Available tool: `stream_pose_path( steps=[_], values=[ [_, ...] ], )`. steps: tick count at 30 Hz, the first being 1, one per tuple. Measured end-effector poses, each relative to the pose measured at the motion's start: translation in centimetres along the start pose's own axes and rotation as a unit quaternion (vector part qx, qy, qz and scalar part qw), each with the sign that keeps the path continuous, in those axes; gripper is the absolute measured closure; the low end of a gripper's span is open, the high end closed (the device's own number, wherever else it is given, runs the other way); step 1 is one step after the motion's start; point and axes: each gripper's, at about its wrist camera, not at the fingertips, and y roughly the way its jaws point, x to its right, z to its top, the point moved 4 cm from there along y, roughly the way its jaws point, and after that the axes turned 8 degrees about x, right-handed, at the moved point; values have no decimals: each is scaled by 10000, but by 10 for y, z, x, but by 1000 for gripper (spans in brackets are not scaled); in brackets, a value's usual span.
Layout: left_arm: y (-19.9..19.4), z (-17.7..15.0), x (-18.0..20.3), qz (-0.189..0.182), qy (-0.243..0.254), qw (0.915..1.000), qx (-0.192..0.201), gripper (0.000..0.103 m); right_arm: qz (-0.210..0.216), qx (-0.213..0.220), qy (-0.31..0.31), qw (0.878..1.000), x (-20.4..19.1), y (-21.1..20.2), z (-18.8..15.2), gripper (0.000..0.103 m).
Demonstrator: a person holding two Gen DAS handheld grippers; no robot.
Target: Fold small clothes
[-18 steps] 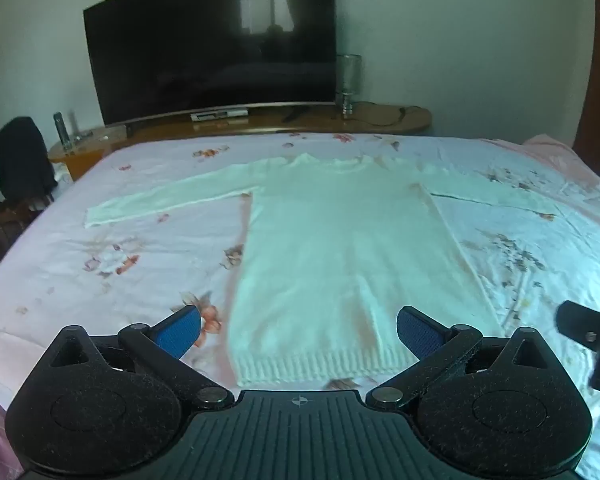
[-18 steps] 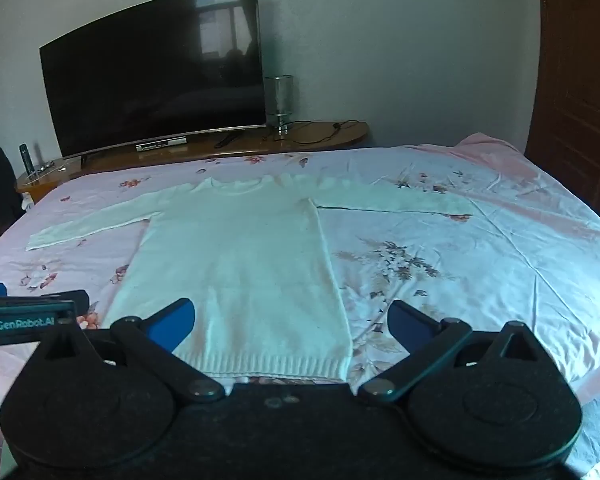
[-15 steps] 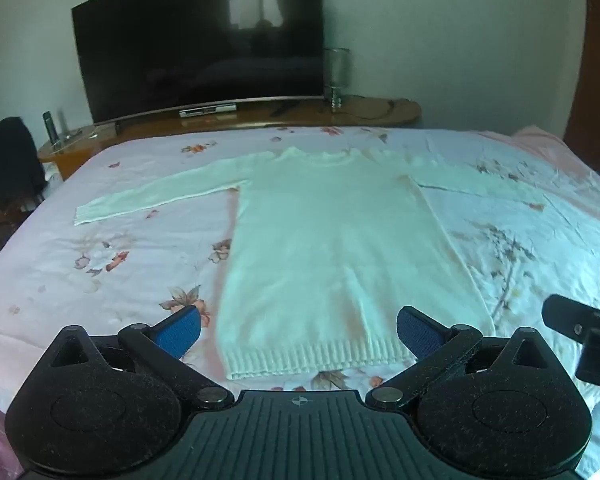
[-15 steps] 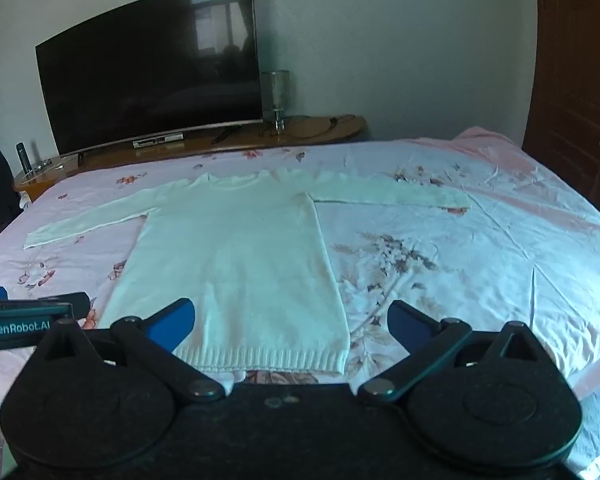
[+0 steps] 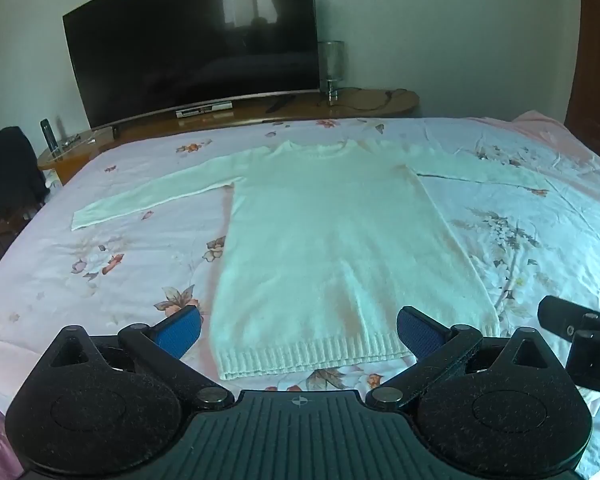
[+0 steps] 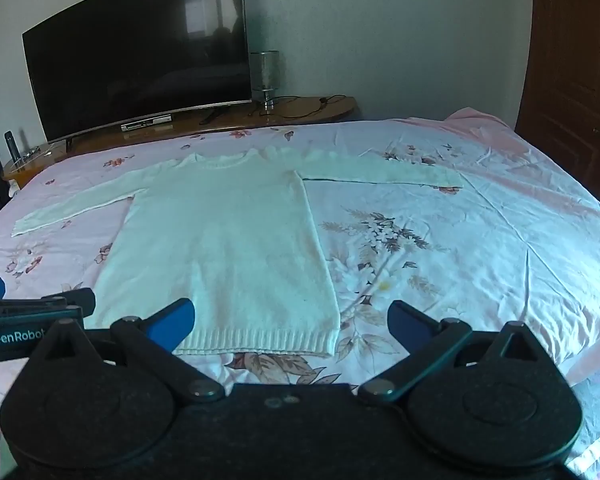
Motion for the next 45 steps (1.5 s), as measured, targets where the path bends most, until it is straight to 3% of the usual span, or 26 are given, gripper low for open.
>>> stream_pose_path(
  steps=[45],
  values=[
    [17,5,4,6,-129,9998,-164,0,62,-61,69,9999,3,14,3,1]
  ],
)
